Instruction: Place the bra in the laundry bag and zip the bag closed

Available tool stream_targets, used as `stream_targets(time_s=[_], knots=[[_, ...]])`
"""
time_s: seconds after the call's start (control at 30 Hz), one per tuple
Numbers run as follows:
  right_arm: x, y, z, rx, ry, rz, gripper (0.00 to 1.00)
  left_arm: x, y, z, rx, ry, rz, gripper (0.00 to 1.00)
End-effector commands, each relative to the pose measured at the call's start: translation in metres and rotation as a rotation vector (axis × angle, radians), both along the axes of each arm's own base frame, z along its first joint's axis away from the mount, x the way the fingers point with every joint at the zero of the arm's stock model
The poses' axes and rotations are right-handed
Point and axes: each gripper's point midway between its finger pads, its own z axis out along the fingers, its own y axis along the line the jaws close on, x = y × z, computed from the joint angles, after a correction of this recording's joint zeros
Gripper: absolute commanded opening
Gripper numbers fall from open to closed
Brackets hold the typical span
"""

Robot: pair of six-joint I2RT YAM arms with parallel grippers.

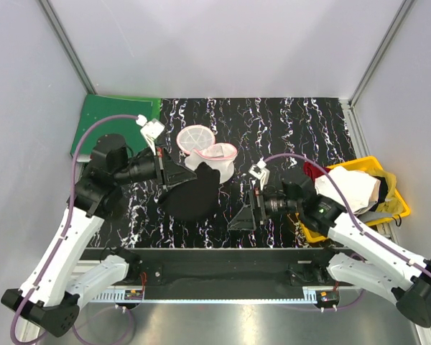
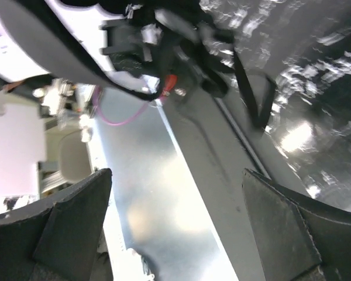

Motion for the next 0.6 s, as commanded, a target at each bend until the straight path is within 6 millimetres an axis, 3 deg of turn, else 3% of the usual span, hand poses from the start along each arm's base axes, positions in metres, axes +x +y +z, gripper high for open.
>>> stream_targets(time_s=[0.0, 0.07, 0.2, 0.57], knots=[[-0.021, 0.032, 0.054, 0.259, -0.065, 0.112, 1.00, 0.007, 0.002, 0.039, -0.035, -0.078, 0.041, 0.00], [-0.024, 0.046, 0.068, 0.310, -0.104, 0.125, 1.00, 0.008, 0.002, 0.051, -0.051, -0.088, 0.055, 0.00], [-0.015, 0.072, 0.063, 0.295, -0.101, 0.046, 1.00, 0.011, 0.001, 0.060, -0.058, -0.094, 0.060, 0.00], [0.034, 0.083, 0.083, 0.431, -0.071, -0.233, 1.00, 0.005, 0.000, 0.066, -0.086, -0.050, 0.047, 0.00]])
